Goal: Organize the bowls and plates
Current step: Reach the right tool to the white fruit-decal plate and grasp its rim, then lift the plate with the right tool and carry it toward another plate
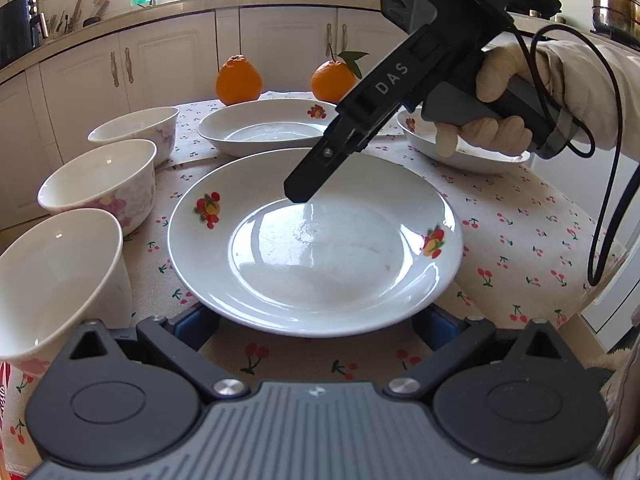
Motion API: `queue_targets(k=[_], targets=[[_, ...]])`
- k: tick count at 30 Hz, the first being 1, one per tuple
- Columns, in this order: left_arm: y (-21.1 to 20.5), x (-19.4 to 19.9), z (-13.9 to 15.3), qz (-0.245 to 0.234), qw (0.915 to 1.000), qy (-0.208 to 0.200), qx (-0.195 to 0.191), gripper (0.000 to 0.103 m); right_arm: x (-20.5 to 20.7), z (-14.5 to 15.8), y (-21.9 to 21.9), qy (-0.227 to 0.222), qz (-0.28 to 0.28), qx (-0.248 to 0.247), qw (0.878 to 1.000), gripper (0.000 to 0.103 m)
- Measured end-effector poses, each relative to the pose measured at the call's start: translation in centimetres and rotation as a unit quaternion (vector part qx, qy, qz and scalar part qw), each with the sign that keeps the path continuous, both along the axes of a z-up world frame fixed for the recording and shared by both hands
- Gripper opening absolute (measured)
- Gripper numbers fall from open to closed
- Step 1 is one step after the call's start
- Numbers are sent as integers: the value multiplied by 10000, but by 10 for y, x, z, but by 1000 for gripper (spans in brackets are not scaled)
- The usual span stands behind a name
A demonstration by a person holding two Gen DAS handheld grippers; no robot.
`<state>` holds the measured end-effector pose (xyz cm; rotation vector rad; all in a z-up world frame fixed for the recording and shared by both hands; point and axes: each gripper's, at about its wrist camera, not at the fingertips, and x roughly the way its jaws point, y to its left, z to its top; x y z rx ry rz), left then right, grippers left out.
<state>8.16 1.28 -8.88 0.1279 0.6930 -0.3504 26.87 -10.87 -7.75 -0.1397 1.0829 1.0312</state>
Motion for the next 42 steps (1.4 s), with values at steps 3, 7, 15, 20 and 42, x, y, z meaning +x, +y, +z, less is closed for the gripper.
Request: queue_targets(k=[3,7,15,20,42], targets=[[1,1,1,-23,10000,26,2,101,0,1,0,42,7,8,10000,88],[0,2,1,-65,10000,56,-5,101,-3,4,-1,-1,54,-23,10000,88],[-2,3,8,-196,9998,18,82,101,-7,10,-9,-87,-8,2,10000,88],[-6,4,16,-315,9995,15,95,101,-13,16,-19,-196,-79,24,9998,88],[-61,41,44,-1190,9928,-1,115,101,-19,51,-103,-679,-935,106,9932,89]])
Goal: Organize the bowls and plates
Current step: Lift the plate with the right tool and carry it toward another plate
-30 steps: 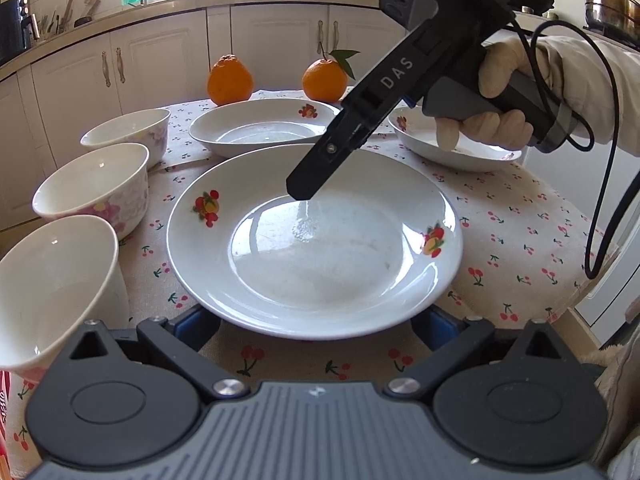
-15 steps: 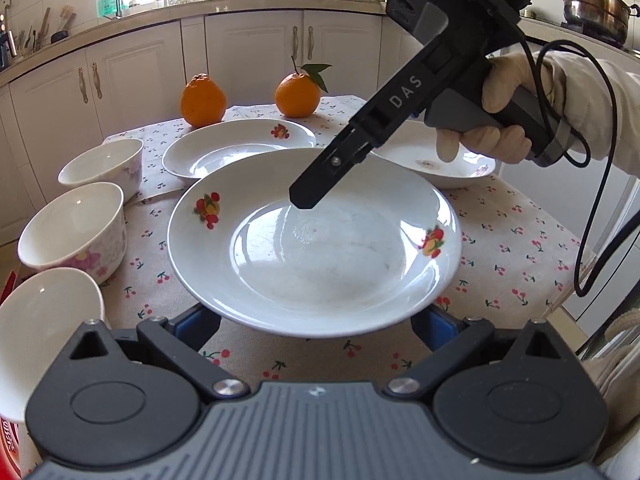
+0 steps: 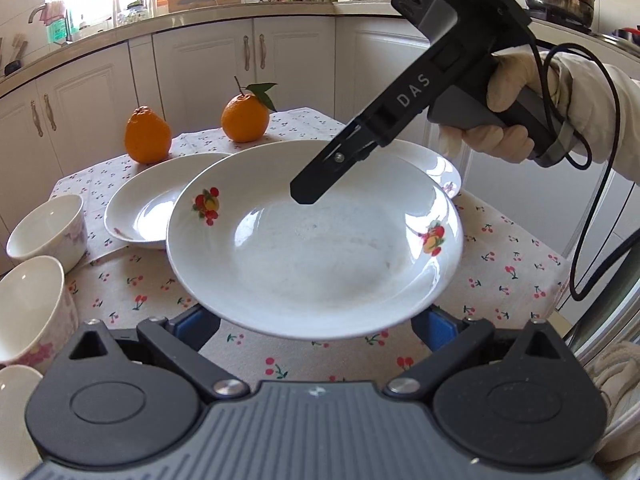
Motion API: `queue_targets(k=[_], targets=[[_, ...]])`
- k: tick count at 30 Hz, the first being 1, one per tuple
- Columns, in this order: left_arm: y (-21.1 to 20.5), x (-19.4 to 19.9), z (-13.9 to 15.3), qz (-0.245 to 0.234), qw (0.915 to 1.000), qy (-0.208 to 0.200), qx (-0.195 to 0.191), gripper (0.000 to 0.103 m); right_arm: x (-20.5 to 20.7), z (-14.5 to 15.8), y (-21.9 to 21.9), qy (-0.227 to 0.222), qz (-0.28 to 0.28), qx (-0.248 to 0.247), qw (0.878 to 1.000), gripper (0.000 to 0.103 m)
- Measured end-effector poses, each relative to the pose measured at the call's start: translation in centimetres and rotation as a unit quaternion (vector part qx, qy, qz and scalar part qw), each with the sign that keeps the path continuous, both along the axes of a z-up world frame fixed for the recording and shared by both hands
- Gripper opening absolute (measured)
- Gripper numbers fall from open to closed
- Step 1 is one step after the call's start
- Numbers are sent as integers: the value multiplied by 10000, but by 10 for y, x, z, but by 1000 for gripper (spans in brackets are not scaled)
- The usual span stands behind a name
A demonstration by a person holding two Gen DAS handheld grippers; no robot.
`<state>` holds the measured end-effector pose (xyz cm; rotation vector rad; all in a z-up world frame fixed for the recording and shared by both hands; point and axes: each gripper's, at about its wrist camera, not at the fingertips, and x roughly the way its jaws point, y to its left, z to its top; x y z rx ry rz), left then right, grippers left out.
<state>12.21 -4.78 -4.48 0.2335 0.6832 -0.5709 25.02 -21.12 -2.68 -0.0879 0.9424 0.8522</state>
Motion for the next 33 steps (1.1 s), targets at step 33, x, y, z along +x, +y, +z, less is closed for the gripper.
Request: queue_targets(k=[33], targets=[[-87,68,-11,-1073,9940,183,-51,101,16,-20,-117,-10,-1424,23,9898,89]])
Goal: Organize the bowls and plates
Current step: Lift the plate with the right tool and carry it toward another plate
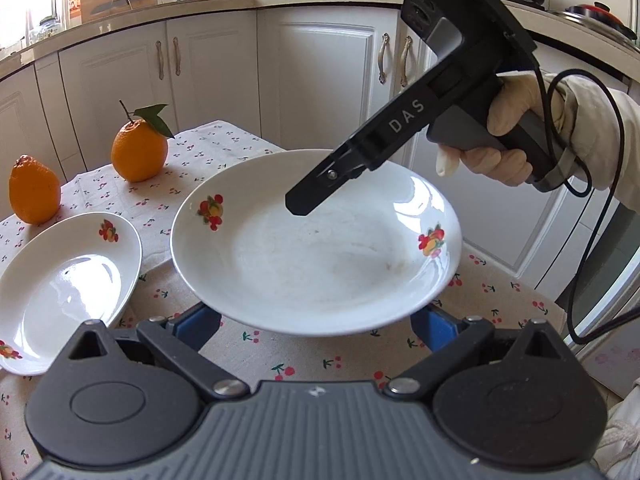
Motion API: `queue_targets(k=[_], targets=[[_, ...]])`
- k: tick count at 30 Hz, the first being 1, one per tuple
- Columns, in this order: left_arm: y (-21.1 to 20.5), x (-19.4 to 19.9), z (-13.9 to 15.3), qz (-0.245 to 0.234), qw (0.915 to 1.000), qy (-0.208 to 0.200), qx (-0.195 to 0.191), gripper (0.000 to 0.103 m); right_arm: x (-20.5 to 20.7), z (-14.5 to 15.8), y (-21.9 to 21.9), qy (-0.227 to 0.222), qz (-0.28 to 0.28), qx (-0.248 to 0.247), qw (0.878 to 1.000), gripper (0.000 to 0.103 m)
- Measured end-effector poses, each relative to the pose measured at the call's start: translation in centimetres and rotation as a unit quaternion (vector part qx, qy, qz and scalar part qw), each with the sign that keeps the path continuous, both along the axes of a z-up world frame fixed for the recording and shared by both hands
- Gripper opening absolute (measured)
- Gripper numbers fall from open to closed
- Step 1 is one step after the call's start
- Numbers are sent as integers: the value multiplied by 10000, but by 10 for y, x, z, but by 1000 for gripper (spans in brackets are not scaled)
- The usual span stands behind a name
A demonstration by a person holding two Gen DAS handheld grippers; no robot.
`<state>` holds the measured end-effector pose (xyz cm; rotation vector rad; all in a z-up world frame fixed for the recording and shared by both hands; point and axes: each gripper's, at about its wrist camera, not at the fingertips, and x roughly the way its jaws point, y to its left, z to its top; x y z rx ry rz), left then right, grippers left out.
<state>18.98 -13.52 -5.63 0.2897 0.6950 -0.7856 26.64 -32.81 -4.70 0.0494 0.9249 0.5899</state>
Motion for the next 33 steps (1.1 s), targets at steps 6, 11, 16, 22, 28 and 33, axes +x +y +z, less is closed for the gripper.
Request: queue_targets(k=[6,11,16,22,28,33], targets=[[-8,7,-3,-62,10000,12,25,101,2,-5,-10,9,-136,31,9999,90],[-12,12,-7,-75,10000,48,28,101,3,-8,-16,15,-213,46,9998,90],[-13,14,-7,-91,9999,47,15,101,5,-11,-20,31,-252,38,9997,90],[-17,20,-9,-91,9999,105,78,101,5,-14,-23,54,-303,47,9995,90],[-20,25,-13,-137,9998,62,157,101,3,-15,-29,66,-376,25,9993,90],[-22,29,-15,-139,9997,74,165,101,-1,-15,-32,84,-426,22,9991,90]])
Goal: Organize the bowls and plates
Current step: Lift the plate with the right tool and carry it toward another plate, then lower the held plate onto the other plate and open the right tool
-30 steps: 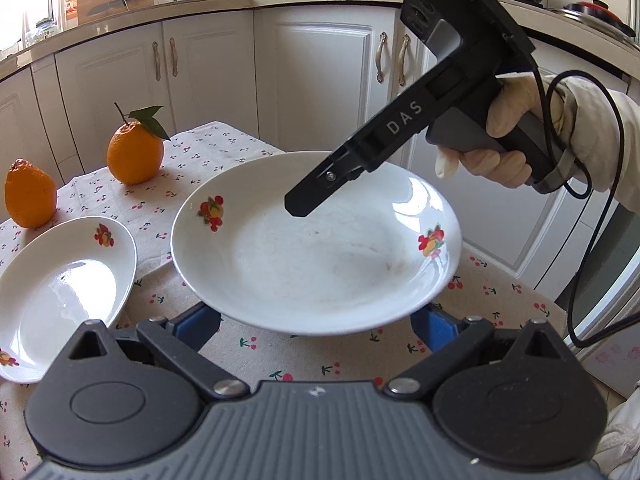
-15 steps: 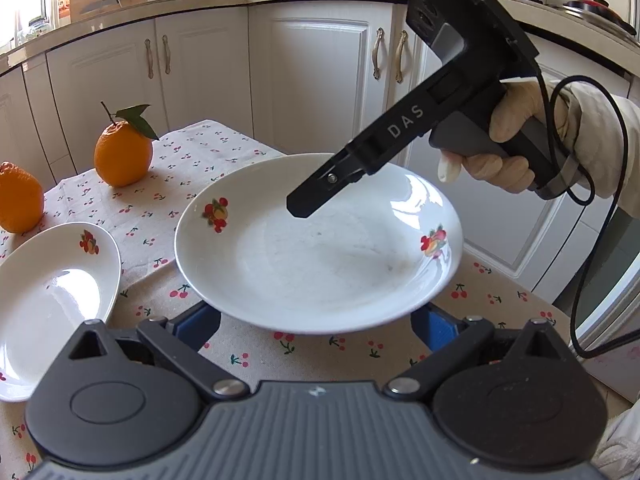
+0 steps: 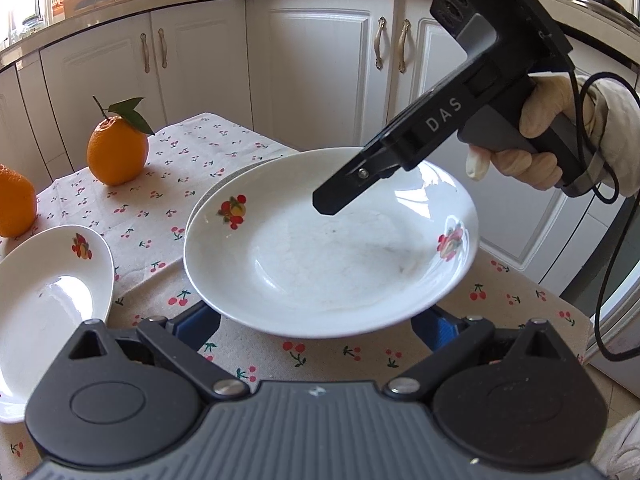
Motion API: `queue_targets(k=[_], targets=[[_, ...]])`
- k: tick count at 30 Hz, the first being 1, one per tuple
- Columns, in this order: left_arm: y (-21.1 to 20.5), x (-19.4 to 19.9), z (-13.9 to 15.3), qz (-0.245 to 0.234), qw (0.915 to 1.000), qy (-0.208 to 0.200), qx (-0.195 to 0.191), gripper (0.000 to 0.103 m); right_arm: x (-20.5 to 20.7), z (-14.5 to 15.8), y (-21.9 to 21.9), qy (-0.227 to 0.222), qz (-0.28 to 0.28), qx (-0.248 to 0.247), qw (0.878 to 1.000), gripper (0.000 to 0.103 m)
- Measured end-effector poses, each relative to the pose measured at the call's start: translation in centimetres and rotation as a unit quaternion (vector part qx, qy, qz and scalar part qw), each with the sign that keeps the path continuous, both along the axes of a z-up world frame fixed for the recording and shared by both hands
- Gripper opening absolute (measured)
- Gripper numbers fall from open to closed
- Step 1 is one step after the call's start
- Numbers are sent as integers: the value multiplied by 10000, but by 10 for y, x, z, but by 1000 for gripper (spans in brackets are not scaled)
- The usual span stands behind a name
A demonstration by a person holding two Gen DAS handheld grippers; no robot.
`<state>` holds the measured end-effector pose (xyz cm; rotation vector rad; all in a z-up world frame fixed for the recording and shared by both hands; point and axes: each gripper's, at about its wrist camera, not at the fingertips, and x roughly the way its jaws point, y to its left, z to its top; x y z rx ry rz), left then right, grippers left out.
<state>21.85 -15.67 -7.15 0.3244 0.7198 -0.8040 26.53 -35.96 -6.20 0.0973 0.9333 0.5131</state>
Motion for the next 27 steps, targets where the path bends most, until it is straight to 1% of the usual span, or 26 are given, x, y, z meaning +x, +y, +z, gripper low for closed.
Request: queue_targets(k=[14,27], targets=[[0,3,-4,11,10000,21,-17,100,-13,5,-7,-20,-160,-25,9999,90],[0,2,-3,18,9999,-105,-99,102,-24,12,2,-58,-319,-403,9987,91]])
